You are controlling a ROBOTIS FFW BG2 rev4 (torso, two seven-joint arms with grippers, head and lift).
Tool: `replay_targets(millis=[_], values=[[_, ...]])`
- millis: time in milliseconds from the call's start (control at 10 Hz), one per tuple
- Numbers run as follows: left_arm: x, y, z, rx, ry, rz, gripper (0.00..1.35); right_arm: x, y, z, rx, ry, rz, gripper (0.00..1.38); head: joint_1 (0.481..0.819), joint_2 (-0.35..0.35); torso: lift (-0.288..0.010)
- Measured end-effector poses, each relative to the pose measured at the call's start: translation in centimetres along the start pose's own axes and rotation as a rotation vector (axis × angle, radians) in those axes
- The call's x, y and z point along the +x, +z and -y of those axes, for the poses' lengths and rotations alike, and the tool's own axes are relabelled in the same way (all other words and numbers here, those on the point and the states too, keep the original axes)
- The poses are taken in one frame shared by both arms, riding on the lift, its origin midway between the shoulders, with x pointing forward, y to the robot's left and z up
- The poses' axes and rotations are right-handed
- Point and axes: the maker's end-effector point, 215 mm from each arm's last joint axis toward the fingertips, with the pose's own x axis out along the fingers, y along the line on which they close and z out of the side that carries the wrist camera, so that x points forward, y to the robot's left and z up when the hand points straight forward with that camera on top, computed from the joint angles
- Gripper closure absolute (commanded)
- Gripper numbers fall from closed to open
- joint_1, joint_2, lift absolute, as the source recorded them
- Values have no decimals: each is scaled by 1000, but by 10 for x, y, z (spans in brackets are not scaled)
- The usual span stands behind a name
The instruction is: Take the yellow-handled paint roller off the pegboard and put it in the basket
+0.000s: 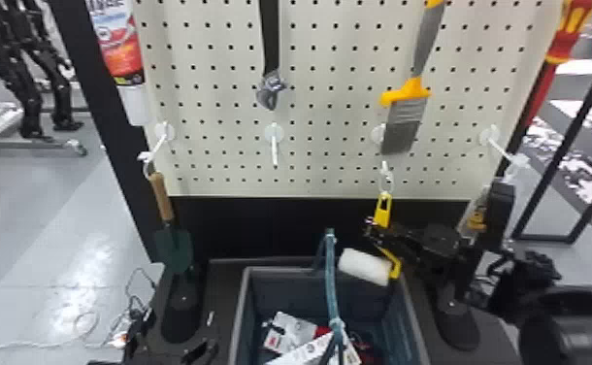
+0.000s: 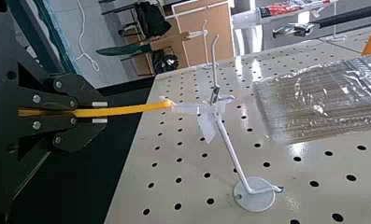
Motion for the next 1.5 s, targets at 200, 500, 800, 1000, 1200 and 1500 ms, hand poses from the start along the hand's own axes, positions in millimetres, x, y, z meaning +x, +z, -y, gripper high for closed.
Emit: replay_targets(millis=[200,500,800,1000,1200,1500], values=[[0,-1,0,0,0,-1,282,-1,2,0,-6,1,-1,1282,549,0,-100],[-1,-1,0,0,0,-2,282,-3,3,0,-7,2,-8,1282,549,0,-100],[-1,-1,0,0,0,-2,282,-6,13,-11,-22,20,-13,1282,549,0,-100],[-1,-1,1,0,-2,-2,282,-14,40,-21,-70,23,-16,1282,549,0,-100],[0,-2,2,-2,-4,-7,282,-28,55,-27,-92,1,-40,1282,549,0,-100],[-1,-4,3,-3,-6,-13,282,-48,23,-38,27,-21,-86,1282,549,0,-100]])
